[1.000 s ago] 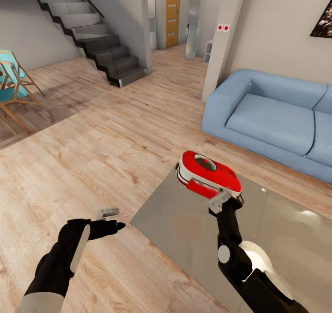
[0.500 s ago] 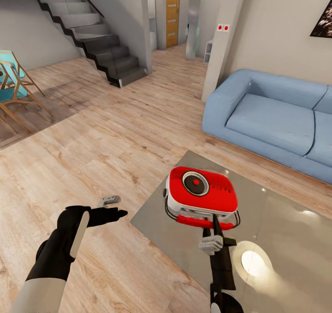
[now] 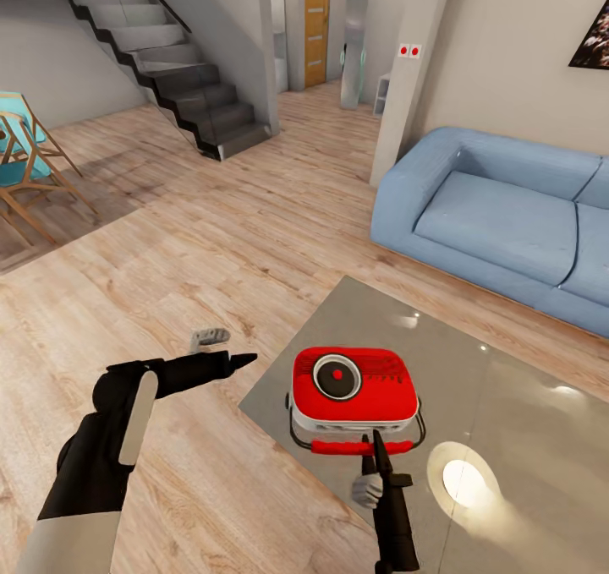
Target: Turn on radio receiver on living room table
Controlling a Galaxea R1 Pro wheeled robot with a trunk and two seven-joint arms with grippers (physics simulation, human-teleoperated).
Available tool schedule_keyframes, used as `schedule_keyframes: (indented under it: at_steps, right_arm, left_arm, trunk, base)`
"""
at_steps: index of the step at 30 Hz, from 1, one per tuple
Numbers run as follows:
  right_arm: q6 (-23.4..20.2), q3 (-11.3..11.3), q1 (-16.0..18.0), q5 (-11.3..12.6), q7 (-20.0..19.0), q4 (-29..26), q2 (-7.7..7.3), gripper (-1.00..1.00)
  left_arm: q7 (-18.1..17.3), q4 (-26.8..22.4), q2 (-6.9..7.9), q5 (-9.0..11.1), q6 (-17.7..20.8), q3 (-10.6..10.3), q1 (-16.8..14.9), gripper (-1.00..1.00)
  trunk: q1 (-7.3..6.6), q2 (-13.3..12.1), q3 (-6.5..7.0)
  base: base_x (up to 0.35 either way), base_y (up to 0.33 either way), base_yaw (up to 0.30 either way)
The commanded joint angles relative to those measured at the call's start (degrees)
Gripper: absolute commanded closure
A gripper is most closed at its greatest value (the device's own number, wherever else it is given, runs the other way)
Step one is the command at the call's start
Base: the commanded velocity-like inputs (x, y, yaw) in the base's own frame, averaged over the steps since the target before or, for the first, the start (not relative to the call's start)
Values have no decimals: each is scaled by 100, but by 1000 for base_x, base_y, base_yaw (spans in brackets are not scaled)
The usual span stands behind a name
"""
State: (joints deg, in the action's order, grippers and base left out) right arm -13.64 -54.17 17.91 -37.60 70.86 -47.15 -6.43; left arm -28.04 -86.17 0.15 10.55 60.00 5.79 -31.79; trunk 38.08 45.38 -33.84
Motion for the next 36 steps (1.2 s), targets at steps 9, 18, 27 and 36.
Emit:
schedule_keyframes:
  at_steps: [9,18,27,36]
  right_arm:
    - [8,-47,2,-119,461,180,231,100]
    - [2,-277,1,-125,513,189,296,100]
    - [1,-295,1,-123,519,165,300,100]
    - [1,-290,0,-117,524,119,309,100]
  left_arm:
    - [-39,-88,-29,1018,0,1,-227,-100]
    - [-23,-82,-189,1430,0,-640,-305,-100]
    - [197,-21,-846,1327,0,-1145,-310,-100]
    - [415,20,-901,1318,0,-1466,-310,100]
  trunk:
    - [0,0,0]
    - [0,0,0]
    - [0,0,0]
    - [0,0,0]
  base:
    - [0,0,0]
    - [0,0,0]
    - [0,0,0]
    - [0,0,0]
